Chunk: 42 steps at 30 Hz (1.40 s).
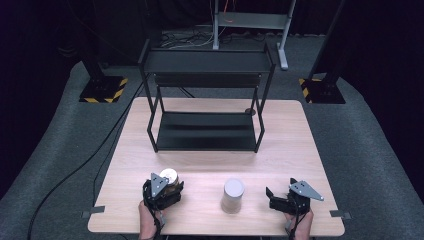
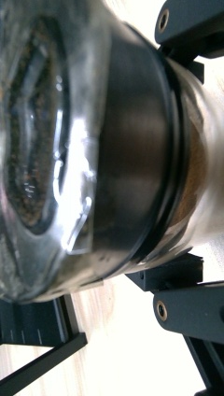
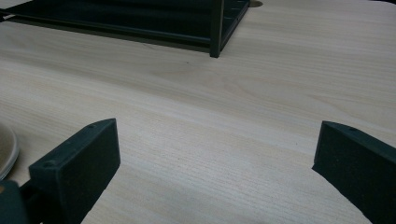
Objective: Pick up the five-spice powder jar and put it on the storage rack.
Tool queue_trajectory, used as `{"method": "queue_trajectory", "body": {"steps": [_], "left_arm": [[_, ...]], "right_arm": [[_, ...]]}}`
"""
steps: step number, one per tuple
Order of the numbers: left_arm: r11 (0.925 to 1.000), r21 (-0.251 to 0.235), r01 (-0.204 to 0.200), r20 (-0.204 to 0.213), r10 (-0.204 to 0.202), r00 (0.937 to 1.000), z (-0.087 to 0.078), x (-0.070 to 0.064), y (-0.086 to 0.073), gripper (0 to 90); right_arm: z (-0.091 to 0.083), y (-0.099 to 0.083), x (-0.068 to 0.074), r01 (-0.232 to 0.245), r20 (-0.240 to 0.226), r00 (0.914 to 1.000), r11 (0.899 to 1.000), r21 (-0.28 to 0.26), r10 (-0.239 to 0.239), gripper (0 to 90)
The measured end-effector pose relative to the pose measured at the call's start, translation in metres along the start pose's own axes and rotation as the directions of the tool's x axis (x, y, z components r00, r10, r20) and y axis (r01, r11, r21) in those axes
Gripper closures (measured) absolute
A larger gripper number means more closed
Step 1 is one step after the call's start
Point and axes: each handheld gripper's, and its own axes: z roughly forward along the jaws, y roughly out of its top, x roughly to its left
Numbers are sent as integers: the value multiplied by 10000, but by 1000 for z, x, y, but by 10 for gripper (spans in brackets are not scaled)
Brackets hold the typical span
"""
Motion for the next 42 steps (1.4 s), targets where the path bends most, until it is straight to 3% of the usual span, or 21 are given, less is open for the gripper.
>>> {"method": "queue_trajectory", "body": {"steps": [18, 29, 42], "left_arm": [[9994, -81, -326, 48, 327, 9995, 0, 3, 15, 313], [9989, -2, -469, 356, 468, 9983, 9, 6, 27, 314], [9994, 62, -339, 661, 334, 9973, 16, 15, 42, 313]], "right_arm": [[1, 2, 1, 127, 19, 9999, 9999, 83, -128, 0], [1, 2, 2, 223, 34, 9997, 9997, 137, -223, 0], [0, 0, 4, 204, 92, 9997, 9998, 19, -204, 0]]}}
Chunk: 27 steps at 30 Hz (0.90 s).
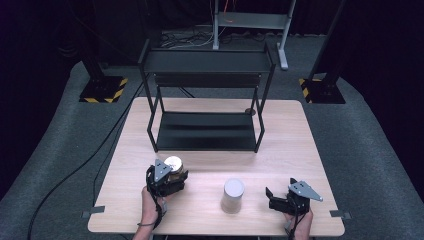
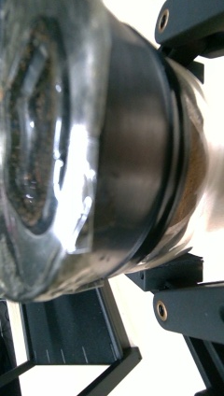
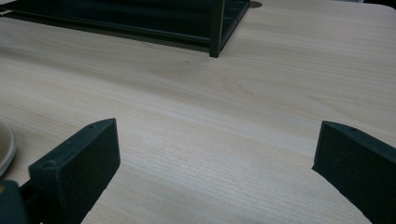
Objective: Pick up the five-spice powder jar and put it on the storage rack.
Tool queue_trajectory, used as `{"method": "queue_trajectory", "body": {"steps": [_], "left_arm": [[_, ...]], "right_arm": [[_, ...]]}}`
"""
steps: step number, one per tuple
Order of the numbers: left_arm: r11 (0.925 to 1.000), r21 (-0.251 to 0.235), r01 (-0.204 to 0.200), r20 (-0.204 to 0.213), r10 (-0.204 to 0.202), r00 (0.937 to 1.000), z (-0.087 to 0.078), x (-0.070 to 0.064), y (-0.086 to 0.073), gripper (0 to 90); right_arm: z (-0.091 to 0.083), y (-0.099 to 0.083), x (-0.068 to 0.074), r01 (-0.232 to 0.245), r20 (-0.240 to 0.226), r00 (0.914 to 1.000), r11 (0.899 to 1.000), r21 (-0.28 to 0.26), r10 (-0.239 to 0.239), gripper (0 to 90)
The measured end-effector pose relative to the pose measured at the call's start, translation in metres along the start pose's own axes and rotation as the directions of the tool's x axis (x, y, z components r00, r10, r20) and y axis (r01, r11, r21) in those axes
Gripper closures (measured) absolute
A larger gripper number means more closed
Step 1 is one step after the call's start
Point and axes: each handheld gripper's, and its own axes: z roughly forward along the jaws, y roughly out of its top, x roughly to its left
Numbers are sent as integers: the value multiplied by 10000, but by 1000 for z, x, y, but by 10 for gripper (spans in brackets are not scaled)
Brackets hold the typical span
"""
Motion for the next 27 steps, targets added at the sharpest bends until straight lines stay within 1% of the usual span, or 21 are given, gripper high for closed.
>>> {"method": "queue_trajectory", "body": {"steps": [8, 12, 14, 19, 24, 27], "left_arm": [[10000, 65, -50, 0, 50, 10000, 5, 2, 6, 313], [9995, 95, -287, 15, 287, 9996, 9, 2, 12, 313], [9996, 80, -280, 50, 280, 9996, 11, 2, 14, 313], [9989, 128, -454, 105, 453, 9989, 15, 2, 21, 314], [9988, 103, -483, 117, 482, 9988, 19, 1, 26, 313], [9984, 106, -549, 194, 547, 9983, 21, 1, 30, 313]], "right_arm": [[0, -1, -1, 15, -39, 10000, 10000, -55, -15, 0], [0, -1, -1, -3, -52, 10000, 10000, -39, 2, 0], [0, 0, -1, 6, -62, 10000, 10000, -26, -6, 0], [0, -1, -1, -21, -42, 10000, 10000, -62, 21, 0], [0, 0, -2, -11, -121, 9999, 10000, -15, 11, 0], [0, -1, -2, -20, -106, 9999, 10000, -62, 20, 0]]}}
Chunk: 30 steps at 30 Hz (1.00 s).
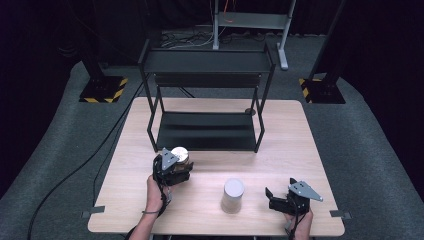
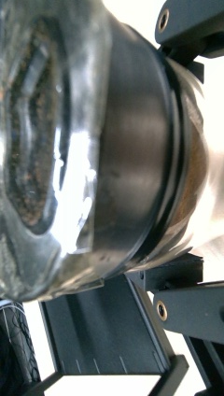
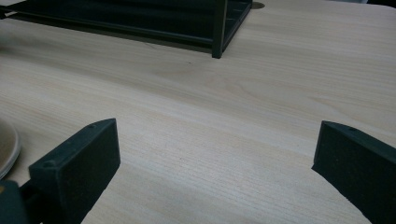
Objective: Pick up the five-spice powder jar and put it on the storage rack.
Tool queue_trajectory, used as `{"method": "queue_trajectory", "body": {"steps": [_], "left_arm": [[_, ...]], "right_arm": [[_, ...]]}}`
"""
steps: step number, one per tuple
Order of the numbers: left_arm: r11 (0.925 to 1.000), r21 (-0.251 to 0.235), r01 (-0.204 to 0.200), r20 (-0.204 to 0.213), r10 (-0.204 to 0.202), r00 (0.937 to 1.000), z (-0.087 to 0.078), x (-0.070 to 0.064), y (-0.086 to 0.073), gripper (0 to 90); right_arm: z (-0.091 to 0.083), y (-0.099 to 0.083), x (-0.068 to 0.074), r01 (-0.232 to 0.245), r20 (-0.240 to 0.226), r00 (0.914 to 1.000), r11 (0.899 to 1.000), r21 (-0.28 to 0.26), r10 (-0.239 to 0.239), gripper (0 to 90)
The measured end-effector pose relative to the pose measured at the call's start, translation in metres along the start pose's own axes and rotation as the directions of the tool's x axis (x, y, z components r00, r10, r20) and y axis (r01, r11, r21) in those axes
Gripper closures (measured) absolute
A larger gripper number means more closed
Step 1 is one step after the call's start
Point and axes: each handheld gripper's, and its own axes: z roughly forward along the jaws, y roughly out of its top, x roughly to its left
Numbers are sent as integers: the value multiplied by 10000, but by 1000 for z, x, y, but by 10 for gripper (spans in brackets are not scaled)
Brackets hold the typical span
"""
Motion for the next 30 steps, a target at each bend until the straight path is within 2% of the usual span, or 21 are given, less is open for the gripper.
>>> {"method": "queue_trajectory", "body": {"steps": [30], "left_arm": [[9998, -34, -220, 305, 221, 9993, 19, 4, 22, 313]], "right_arm": [[0, -1, -1, -29, -66, 10000, 10000, -26, 29, 0]]}}
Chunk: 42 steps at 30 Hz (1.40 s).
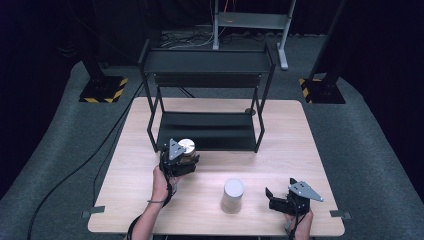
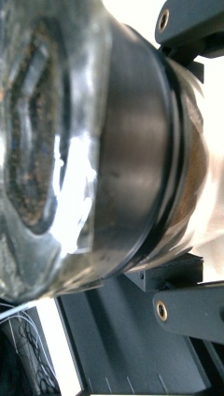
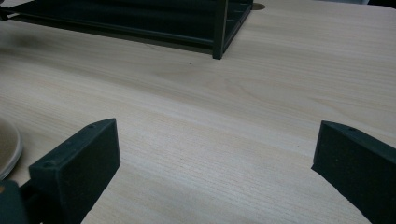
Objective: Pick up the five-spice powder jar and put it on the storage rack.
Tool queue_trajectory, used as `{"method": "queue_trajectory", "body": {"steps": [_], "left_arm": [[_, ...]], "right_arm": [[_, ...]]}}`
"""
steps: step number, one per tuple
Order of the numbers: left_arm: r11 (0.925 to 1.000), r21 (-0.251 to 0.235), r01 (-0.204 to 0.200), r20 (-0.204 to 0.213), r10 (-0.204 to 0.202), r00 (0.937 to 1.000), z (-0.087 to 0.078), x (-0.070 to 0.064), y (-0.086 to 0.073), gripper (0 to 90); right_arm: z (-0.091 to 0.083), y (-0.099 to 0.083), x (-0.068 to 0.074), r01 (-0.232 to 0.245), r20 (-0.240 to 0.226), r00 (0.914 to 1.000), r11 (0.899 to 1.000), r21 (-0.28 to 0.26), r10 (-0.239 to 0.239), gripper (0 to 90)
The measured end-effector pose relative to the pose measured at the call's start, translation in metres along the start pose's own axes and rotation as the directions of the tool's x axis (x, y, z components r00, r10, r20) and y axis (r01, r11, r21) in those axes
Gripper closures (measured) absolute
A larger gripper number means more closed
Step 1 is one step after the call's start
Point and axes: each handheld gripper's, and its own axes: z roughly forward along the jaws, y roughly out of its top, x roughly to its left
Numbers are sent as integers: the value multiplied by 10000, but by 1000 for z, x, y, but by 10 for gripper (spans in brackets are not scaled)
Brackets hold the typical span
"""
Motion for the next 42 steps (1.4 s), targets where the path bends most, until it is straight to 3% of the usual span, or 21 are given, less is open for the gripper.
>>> {"method": "queue_trajectory", "body": {"steps": [42], "left_arm": [[9995, -2, -308, 171, 308, 9994, 21, 5, 22, 313]], "right_arm": [[0, 0, -3, -129, -95, 9999, 9999, -12, 129, 0]]}}
